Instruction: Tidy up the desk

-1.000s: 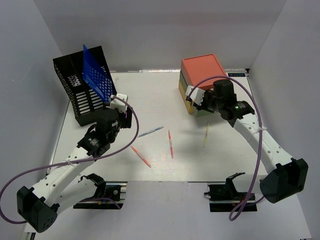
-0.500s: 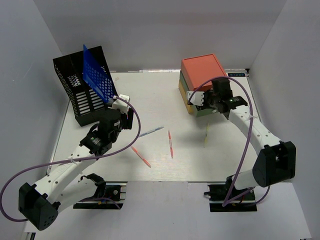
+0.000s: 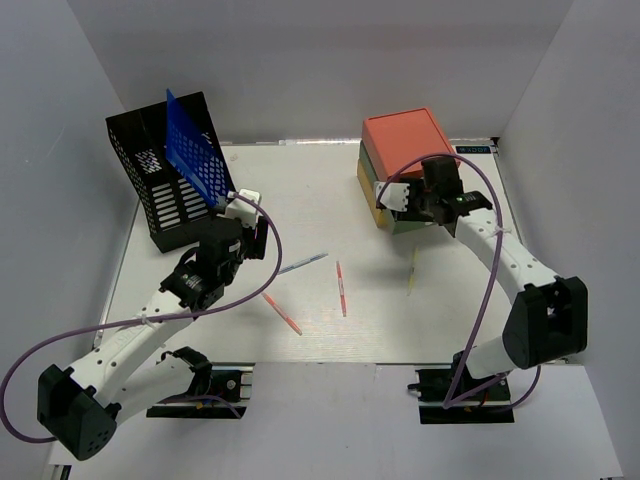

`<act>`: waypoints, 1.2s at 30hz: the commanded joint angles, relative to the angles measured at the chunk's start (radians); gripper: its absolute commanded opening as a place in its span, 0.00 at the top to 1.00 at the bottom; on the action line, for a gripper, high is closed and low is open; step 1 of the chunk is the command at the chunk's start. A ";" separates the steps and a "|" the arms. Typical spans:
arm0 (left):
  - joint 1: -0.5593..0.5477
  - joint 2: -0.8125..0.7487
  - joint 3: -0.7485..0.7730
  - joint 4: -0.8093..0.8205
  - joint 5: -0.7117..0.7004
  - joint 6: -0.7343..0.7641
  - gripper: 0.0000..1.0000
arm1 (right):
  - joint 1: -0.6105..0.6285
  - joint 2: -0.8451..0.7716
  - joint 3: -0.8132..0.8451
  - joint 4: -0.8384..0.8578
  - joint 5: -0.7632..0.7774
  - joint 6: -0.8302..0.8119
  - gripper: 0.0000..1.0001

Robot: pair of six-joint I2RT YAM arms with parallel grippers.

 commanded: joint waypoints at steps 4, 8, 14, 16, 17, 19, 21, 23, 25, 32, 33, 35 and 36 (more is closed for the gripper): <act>-0.005 -0.001 -0.013 0.022 0.018 0.006 0.24 | -0.011 -0.091 0.057 -0.004 -0.106 0.095 0.48; -0.005 -0.008 -0.013 0.022 0.015 0.006 0.25 | -0.040 -0.162 0.068 0.020 -0.208 0.564 1.00; -0.005 -0.008 -0.019 0.032 0.038 0.006 0.27 | -0.109 -0.252 -0.135 0.045 -0.402 0.975 1.00; -0.005 -0.001 -0.019 0.030 0.039 0.006 0.27 | -0.135 -0.256 -0.153 0.057 -0.418 1.072 1.00; -0.005 0.001 -0.016 0.029 0.039 0.006 0.27 | -0.155 -0.268 -0.176 0.069 -0.419 1.101 1.00; -0.005 0.007 -0.016 0.025 0.039 0.006 0.27 | -0.196 -0.286 -0.196 0.097 -0.426 1.162 1.00; -0.005 0.003 -0.018 0.027 0.035 0.006 0.27 | -0.212 -0.318 -0.238 0.135 -0.409 1.230 1.00; -0.005 -0.001 -0.018 0.028 0.032 0.006 0.27 | -0.251 -0.346 -0.271 0.152 -0.393 1.267 1.00; -0.005 -0.004 -0.021 0.030 0.033 0.006 0.27 | -0.277 -0.364 -0.293 0.182 -0.346 1.348 1.00; -0.005 0.001 -0.019 0.028 0.038 0.036 0.27 | -0.368 -0.369 -0.376 0.284 -0.234 1.475 1.00; -0.005 -0.001 -0.019 0.028 0.038 0.033 0.27 | -0.386 -0.365 -0.387 0.293 -0.219 1.485 1.00; -0.005 -0.002 -0.019 0.028 0.039 0.035 0.27 | -0.405 -0.340 -0.385 0.308 -0.206 1.509 1.00; -0.005 -0.002 -0.019 0.028 0.039 0.033 0.27 | -0.419 -0.331 -0.385 0.318 -0.208 1.517 1.00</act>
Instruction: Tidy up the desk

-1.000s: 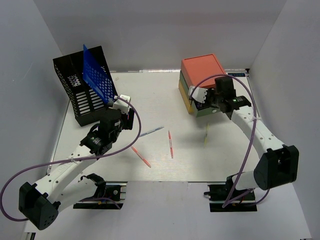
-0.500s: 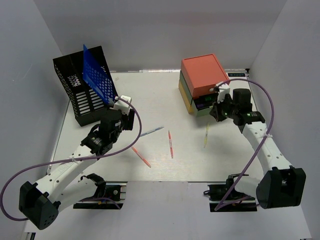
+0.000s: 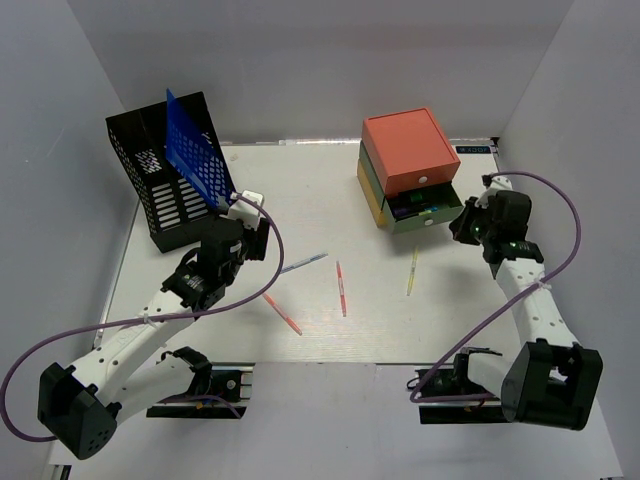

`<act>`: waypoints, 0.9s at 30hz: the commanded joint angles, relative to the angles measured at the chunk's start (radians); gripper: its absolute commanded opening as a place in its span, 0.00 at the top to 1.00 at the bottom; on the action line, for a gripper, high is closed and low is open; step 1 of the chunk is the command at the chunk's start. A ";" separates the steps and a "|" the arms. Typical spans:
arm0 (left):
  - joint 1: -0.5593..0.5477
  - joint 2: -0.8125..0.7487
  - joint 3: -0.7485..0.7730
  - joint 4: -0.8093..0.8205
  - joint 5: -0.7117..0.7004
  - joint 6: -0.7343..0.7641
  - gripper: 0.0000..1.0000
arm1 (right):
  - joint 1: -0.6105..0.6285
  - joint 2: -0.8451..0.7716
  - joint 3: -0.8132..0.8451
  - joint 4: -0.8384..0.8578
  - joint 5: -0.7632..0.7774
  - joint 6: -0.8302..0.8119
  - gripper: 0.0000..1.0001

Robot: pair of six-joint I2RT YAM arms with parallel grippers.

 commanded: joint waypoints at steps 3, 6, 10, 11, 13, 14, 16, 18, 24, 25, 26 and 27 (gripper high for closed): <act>-0.004 -0.009 -0.006 0.009 0.017 0.014 0.27 | -0.051 0.075 0.014 0.116 0.033 0.114 1.00; -0.004 -0.003 -0.004 0.006 0.017 0.014 0.27 | -0.063 0.149 0.050 0.135 0.010 0.140 1.00; -0.004 0.007 -0.004 0.006 0.017 0.016 0.27 | -0.077 0.244 0.082 0.171 -0.008 0.155 1.00; -0.004 0.007 -0.004 0.004 0.017 0.016 0.27 | -0.078 0.261 0.091 0.169 -0.021 0.157 1.00; -0.004 0.004 -0.006 0.007 0.018 0.016 0.27 | -0.084 0.299 0.105 0.168 -0.041 0.169 1.00; -0.004 0.003 -0.006 0.009 0.018 0.016 0.27 | -0.083 0.310 0.120 0.169 -0.054 0.174 1.00; -0.004 0.004 -0.006 0.007 0.018 0.018 0.27 | -0.083 0.344 0.131 0.191 -0.074 0.191 1.00; -0.004 0.007 -0.006 0.007 0.017 0.018 0.27 | -0.083 0.379 0.158 0.200 -0.093 0.206 1.00; -0.004 0.011 -0.004 0.006 0.017 0.019 0.27 | -0.083 0.474 0.246 0.240 -0.168 0.252 1.00; -0.004 0.008 -0.004 0.006 0.017 0.021 0.27 | -0.083 0.482 0.257 0.250 -0.186 0.267 1.00; -0.004 0.009 -0.004 0.006 0.017 0.019 0.27 | -0.083 0.491 0.264 0.252 -0.193 0.274 1.00; -0.004 0.008 -0.004 0.007 0.017 0.021 0.27 | -0.081 0.509 0.286 0.255 -0.200 0.280 1.00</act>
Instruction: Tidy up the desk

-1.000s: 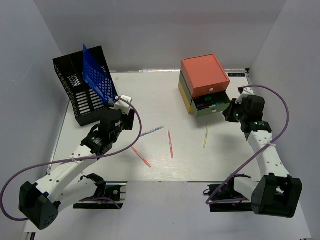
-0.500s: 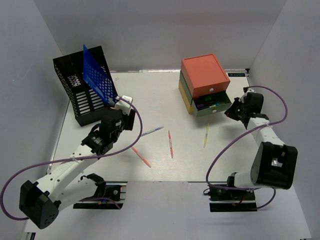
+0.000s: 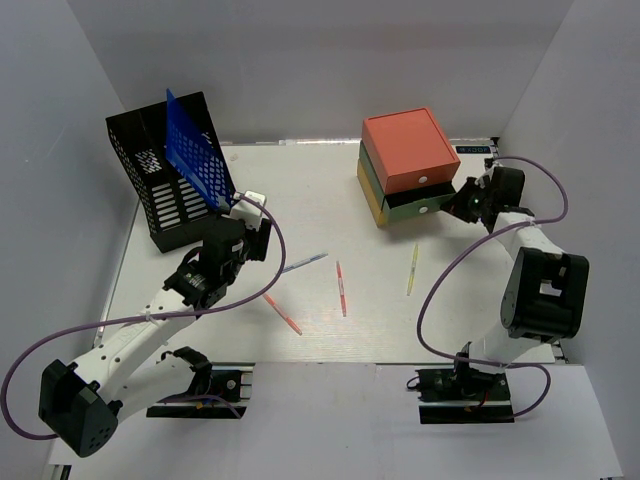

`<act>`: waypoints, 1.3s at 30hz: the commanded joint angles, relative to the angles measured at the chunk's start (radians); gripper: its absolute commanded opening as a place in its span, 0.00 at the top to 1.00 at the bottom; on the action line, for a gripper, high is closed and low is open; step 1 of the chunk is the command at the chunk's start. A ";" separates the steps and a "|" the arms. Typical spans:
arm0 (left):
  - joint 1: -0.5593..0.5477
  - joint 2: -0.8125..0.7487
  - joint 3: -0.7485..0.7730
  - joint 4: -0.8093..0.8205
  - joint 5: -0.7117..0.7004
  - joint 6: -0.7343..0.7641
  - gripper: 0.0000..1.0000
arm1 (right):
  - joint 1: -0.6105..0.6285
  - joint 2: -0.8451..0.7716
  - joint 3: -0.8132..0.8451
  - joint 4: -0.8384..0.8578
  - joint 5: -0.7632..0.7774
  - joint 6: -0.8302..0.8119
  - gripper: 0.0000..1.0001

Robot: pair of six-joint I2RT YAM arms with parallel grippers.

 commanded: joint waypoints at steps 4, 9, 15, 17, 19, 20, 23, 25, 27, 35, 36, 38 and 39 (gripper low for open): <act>-0.004 -0.012 -0.004 0.007 0.016 0.008 0.27 | 0.001 0.064 0.119 0.101 -0.091 0.077 1.00; -0.004 -0.012 -0.004 0.009 0.016 0.008 0.27 | 0.001 0.132 0.185 0.110 -0.112 0.106 1.00; -0.004 -0.015 -0.005 0.009 0.010 0.010 0.27 | 0.000 0.175 0.208 0.136 -0.138 0.111 1.00; -0.004 -0.015 -0.005 0.009 0.007 0.010 0.27 | -0.002 0.182 0.208 0.146 -0.146 0.112 1.00; -0.004 -0.017 -0.005 0.010 0.010 0.008 0.27 | -0.002 0.184 0.205 0.155 -0.157 0.114 1.00; -0.004 -0.015 -0.007 0.010 0.013 0.008 0.27 | 0.000 0.182 0.201 0.162 -0.163 0.114 1.00; -0.004 -0.011 -0.005 0.007 0.015 0.010 0.27 | -0.003 0.172 0.181 0.170 -0.181 0.112 1.00; -0.004 -0.012 -0.005 0.007 0.013 0.008 0.27 | -0.002 0.141 0.158 0.166 -0.195 0.091 1.00; -0.004 -0.015 -0.005 0.009 0.015 0.010 0.27 | -0.003 0.113 0.104 0.175 -0.195 0.071 1.00; -0.004 -0.009 -0.005 0.007 0.024 0.010 0.27 | -0.005 0.066 -0.014 0.184 -0.226 -0.004 1.00; -0.004 -0.011 -0.004 0.007 0.025 0.011 0.26 | -0.003 0.076 -0.020 0.187 -0.237 -0.006 1.00; -0.004 -0.012 -0.005 0.007 0.021 0.011 0.26 | -0.003 0.086 -0.034 0.204 -0.266 0.002 1.00; -0.004 -0.014 -0.007 0.009 0.019 0.011 0.26 | -0.003 0.098 -0.045 0.212 -0.276 0.006 0.96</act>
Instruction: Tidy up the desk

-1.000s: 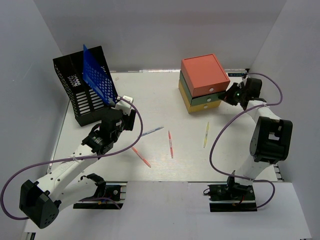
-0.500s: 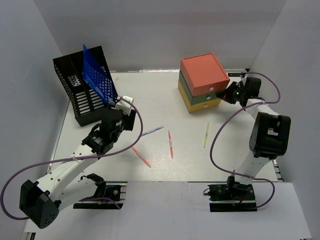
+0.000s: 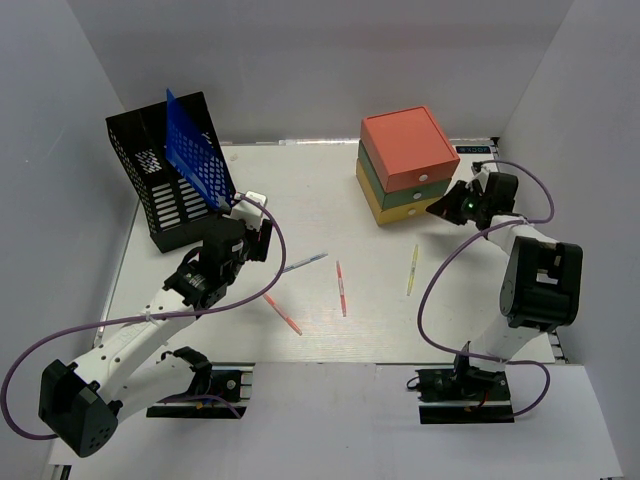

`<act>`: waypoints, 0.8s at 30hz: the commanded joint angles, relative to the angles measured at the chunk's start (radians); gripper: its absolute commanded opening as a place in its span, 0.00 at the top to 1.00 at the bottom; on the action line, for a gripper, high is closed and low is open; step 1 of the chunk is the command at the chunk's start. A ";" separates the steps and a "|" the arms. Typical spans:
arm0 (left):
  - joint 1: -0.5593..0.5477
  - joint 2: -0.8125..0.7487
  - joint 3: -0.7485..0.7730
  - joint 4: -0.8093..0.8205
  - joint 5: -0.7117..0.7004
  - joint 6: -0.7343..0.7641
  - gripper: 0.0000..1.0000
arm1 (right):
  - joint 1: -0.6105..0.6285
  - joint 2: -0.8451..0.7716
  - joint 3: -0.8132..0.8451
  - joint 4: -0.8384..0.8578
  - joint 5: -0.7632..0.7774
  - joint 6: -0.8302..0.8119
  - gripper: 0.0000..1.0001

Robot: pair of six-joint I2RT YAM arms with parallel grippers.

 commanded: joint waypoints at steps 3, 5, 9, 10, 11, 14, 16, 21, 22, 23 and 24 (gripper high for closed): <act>-0.004 -0.011 -0.007 0.008 0.004 0.006 0.24 | -0.003 0.029 -0.038 0.099 -0.098 0.000 0.77; -0.004 -0.006 -0.004 0.007 0.005 0.008 0.23 | -0.002 0.033 -0.044 0.129 -0.110 -0.002 0.67; -0.004 -0.006 -0.005 0.005 0.004 0.009 0.22 | 0.001 0.052 -0.058 0.177 -0.117 -0.006 0.56; -0.004 -0.005 -0.005 0.005 0.002 0.009 0.22 | 0.004 0.056 -0.060 0.188 -0.115 -0.008 0.53; -0.004 -0.005 -0.004 0.004 0.004 0.009 0.22 | 0.004 0.067 -0.060 0.192 -0.117 -0.006 0.53; -0.004 -0.005 -0.005 0.002 0.005 0.009 0.22 | 0.007 0.102 -0.055 0.215 -0.120 -0.002 0.51; -0.004 -0.006 -0.005 0.004 0.005 0.009 0.22 | 0.009 0.116 -0.052 0.232 -0.132 0.006 0.51; -0.004 -0.006 -0.004 0.002 0.012 0.008 0.22 | 0.015 0.151 -0.057 0.252 -0.138 0.006 0.53; -0.004 -0.005 -0.004 0.002 0.013 0.008 0.22 | 0.018 0.154 -0.057 0.257 -0.138 0.006 0.53; -0.004 -0.005 -0.004 0.002 0.013 0.009 0.22 | 0.018 0.162 -0.061 0.265 -0.140 0.008 0.53; -0.004 -0.005 -0.004 0.004 0.013 0.009 0.21 | 0.020 0.164 -0.064 0.272 -0.141 0.008 0.53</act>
